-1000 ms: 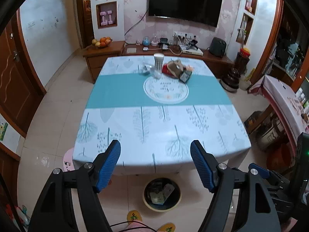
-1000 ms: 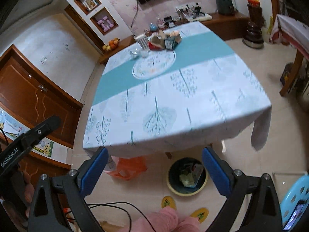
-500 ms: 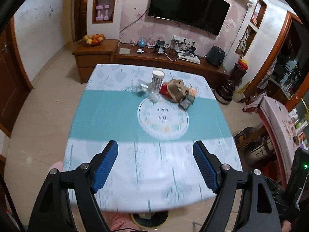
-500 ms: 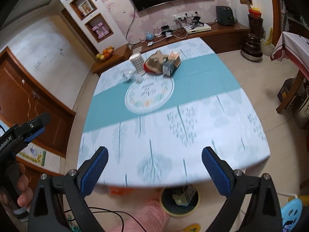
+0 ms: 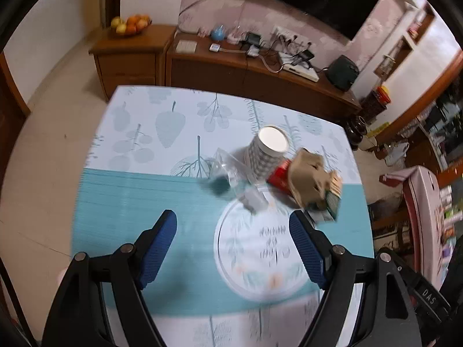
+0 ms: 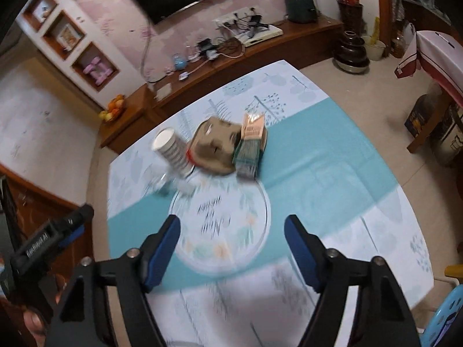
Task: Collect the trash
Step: 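Grasp the beige milk carton with the right tool while the left tool grasps the clear plastic bottle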
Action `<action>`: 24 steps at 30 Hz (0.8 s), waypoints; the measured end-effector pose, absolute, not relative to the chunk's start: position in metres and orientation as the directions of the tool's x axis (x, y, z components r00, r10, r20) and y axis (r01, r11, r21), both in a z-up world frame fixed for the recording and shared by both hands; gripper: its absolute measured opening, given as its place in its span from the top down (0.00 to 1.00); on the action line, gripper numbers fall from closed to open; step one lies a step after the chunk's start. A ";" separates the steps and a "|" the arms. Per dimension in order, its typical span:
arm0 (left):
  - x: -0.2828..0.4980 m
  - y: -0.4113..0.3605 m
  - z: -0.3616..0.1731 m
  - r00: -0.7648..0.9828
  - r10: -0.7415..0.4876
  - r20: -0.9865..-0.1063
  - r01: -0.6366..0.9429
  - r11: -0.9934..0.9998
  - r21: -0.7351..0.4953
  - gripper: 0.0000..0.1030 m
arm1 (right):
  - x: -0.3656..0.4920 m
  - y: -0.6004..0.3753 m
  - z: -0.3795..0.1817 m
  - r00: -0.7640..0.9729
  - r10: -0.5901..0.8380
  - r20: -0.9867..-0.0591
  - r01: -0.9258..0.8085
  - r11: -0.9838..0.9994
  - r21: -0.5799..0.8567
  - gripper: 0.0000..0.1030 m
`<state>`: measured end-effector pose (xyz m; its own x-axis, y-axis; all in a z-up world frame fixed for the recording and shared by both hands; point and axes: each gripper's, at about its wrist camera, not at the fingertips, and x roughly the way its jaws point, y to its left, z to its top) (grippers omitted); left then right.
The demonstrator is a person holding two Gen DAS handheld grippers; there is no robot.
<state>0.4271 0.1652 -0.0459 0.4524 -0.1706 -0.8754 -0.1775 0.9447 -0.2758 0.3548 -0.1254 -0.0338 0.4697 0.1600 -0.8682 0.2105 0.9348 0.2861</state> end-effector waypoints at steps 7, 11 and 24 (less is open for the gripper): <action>0.482 0.175 -0.111 0.397 -0.183 -0.899 -0.285 0.907 -0.311 0.24 | 0.441 -0.130 -0.084 0.418 0.132 -0.899 0.284 0.921 0.267 0.31; 0.499 0.178 -0.136 0.376 -0.196 -0.906 -0.329 0.885 -0.328 0.24 | 0.465 -0.131 -0.108 0.390 0.114 -0.914 0.309 0.918 0.246 0.36; 0.524 0.163 -0.171 0.350 -0.234 -0.907 -0.360 0.861 -0.360 0.24 | 0.487 -0.128 -0.139 0.368 0.118 -0.922 0.313 0.918 0.243 0.50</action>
<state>0.5241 0.1630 -0.1714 0.3497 -0.2336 -0.9073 -0.3601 0.8605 -0.3603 0.4870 -0.1276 -0.1395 0.3683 0.1182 -0.9222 0.3126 0.9184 0.2425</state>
